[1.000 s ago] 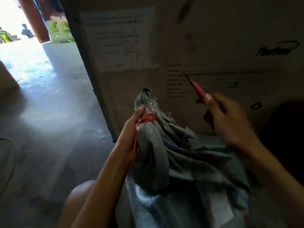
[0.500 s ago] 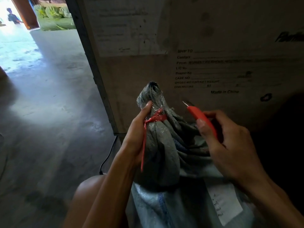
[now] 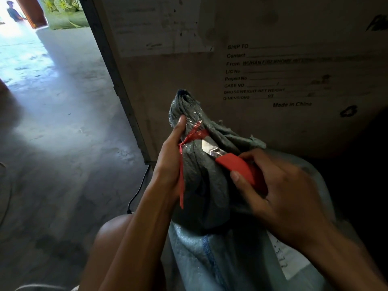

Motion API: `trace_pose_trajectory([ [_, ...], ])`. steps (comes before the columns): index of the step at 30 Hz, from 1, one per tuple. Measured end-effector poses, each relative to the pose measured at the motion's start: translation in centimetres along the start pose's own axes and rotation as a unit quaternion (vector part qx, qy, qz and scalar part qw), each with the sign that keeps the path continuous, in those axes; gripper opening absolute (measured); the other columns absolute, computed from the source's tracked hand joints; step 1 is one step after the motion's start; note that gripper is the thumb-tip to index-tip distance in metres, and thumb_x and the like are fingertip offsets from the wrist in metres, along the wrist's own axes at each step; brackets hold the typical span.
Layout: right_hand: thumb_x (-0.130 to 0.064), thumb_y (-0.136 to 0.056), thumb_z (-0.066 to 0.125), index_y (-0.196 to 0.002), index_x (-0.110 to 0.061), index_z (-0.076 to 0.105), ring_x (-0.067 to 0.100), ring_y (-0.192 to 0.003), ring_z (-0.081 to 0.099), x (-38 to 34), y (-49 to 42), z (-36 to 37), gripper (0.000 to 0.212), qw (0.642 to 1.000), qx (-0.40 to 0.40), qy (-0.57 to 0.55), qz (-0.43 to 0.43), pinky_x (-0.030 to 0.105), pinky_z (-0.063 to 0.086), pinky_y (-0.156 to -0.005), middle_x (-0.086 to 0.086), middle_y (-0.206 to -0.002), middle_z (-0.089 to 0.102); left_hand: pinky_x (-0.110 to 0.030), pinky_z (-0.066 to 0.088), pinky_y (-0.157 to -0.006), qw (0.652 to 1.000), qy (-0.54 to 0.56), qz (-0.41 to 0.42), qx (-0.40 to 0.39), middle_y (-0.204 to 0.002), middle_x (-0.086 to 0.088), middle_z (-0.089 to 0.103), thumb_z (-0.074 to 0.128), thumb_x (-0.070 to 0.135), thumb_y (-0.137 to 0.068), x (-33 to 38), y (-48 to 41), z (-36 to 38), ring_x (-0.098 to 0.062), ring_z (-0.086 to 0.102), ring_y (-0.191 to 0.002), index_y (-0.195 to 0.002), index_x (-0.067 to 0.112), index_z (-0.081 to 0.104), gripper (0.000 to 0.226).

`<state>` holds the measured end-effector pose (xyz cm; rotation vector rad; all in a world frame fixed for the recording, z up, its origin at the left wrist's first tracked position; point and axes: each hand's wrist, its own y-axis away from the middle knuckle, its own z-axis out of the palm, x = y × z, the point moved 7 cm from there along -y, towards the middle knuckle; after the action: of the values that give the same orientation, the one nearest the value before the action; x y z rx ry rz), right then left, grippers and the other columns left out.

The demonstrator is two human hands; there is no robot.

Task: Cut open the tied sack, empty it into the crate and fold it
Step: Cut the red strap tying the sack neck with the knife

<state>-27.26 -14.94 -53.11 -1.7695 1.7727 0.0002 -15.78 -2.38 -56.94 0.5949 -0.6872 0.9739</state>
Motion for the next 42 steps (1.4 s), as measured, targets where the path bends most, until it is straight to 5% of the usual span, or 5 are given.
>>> trace_pose_trajectory([
  [16, -0.051, -0.093, 0.052, -0.113, -0.026, 0.057, 0.003, -0.073, 0.051, 0.7, 0.2, 0.6, 0.032, 0.998, 0.054, -0.023, 0.011, 0.008, 0.035, -0.062, -0.01, -0.096, 0.063, -0.034, 0.065, -0.07, 0.997, -0.075, 0.0, 0.004, -0.095, -0.014, 0.08, 0.042, 0.047, -0.102, -0.8, -0.1, 0.5, -0.024, 0.079, -0.084, -0.111, 0.009, 0.067, 0.047],
  [24, -0.045, -0.094, 0.056, -0.108, -0.021, 0.054, -0.006, -0.062, 0.04, 0.4, 0.1, 1.3, 0.028, 0.992, 0.113, -0.035, 0.04, 0.0, 0.025, -0.058, -0.016, -0.086, 0.049, -0.053, 0.055, -0.099, 0.99, -0.124, 0.027, 0.055, -0.114, -0.021, 0.075, 0.058, 0.061, -0.08, -1.2, -0.2, -0.1, -0.035, 0.073, -0.108, -0.115, 0.008, 0.07, 0.065],
  [36, -0.034, -0.092, 0.065, -0.103, -0.016, 0.059, -0.002, -0.061, 0.043, -0.3, -0.2, 1.9, 0.022, 0.983, 0.179, 0.003, 0.03, -0.002, 0.027, -0.06, -0.006, -0.077, 0.066, -0.048, 0.058, -0.092, 0.985, 0.05, -0.032, 0.161, -0.111, -0.021, 0.076, 0.054, 0.063, -0.092, -5.6, -0.8, -1.0, -0.035, 0.075, -0.101, -0.118, 0.003, 0.07, 0.068],
  [38, -0.034, -0.094, 0.065, -0.104, -0.014, 0.06, -0.003, -0.059, 0.041, -0.5, -0.3, 0.7, 0.024, 0.975, 0.22, -0.003, 0.031, -0.001, 0.033, -0.057, -0.01, -0.076, 0.059, -0.044, 0.061, -0.082, 0.981, 0.077, -0.042, 0.171, -0.107, -0.02, 0.076, 0.049, 0.06, -0.096, -6.0, -0.9, -1.4, -0.032, 0.076, -0.095, -0.113, 0.005, 0.07, 0.061],
  [42, -0.041, -0.098, 0.058, -0.116, -0.007, 0.057, -0.013, -0.063, 0.046, 0.9, -1.1, -6.1, 0.039, 0.943, 0.328, -0.04, 0.048, 0.001, 0.04, -0.059, -0.013, -0.09, 0.052, -0.057, 0.053, -0.093, 0.969, 0.11, -0.096, 0.202, -0.121, -0.031, 0.069, 0.046, 0.061, -0.097, -6.9, -0.8, -3.4, -0.045, 0.066, -0.109, -0.12, 0.003, 0.067, 0.067],
])
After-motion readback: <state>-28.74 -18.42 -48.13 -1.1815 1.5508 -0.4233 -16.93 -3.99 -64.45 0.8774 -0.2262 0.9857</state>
